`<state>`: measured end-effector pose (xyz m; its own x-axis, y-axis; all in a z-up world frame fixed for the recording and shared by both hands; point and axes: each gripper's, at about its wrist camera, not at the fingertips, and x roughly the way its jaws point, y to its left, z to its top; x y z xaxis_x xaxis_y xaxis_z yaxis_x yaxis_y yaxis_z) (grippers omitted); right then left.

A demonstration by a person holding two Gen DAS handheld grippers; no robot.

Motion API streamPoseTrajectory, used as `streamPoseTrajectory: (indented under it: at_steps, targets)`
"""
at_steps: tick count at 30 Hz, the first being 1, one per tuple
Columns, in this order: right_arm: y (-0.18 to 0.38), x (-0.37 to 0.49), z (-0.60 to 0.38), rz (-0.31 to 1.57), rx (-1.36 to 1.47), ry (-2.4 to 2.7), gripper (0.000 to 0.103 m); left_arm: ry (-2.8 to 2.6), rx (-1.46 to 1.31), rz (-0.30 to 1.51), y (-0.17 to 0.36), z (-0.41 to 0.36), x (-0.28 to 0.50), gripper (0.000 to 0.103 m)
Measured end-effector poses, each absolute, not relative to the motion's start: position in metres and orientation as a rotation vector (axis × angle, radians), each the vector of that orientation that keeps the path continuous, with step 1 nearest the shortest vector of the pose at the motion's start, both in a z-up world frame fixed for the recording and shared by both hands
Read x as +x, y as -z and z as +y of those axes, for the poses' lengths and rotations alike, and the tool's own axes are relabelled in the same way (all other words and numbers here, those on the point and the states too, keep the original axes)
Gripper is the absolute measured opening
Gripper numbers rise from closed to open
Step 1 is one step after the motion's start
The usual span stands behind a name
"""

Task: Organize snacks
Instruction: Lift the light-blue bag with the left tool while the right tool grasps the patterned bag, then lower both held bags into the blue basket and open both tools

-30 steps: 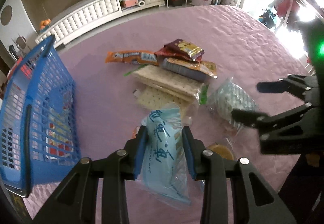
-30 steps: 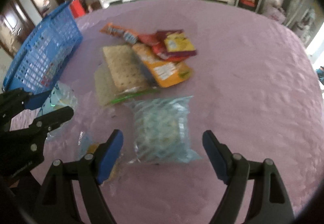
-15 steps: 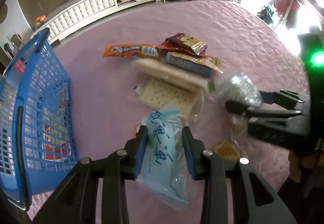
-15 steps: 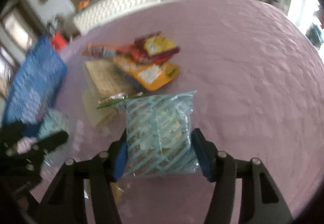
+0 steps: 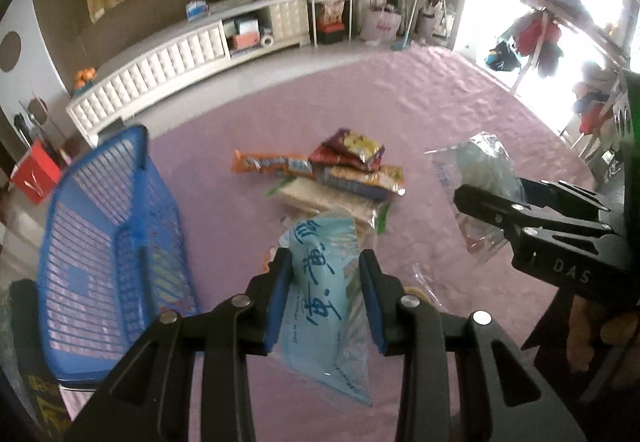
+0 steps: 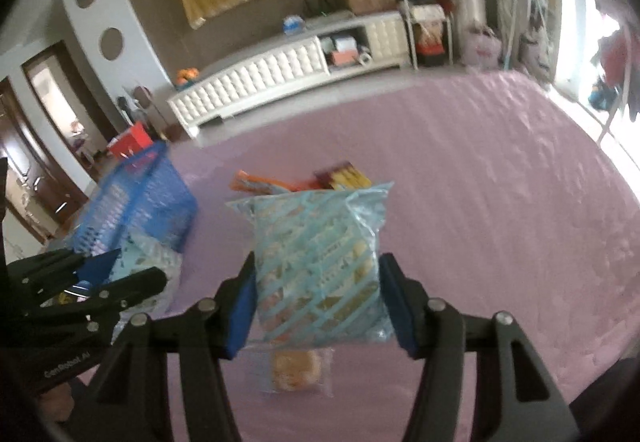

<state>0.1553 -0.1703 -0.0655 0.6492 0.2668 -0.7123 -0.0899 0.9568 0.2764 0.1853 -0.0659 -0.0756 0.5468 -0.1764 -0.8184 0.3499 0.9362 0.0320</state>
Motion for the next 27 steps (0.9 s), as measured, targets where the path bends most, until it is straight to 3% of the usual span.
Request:
streamPoseTrajectory:
  at_steps: [12, 27]
  targets:
    - [0.012, 0.177, -0.079, 0.737, 0.135, -0.428, 0.061, 0.191, 0.113, 0.840, 0.013, 0.026, 0.175, 0.032]
    - [0.025, 0.198, 0.015, 0.771, 0.075, -0.567, 0.061, 0.031, -0.071, 0.884, 0.044, 0.146, 0.189, 0.032]
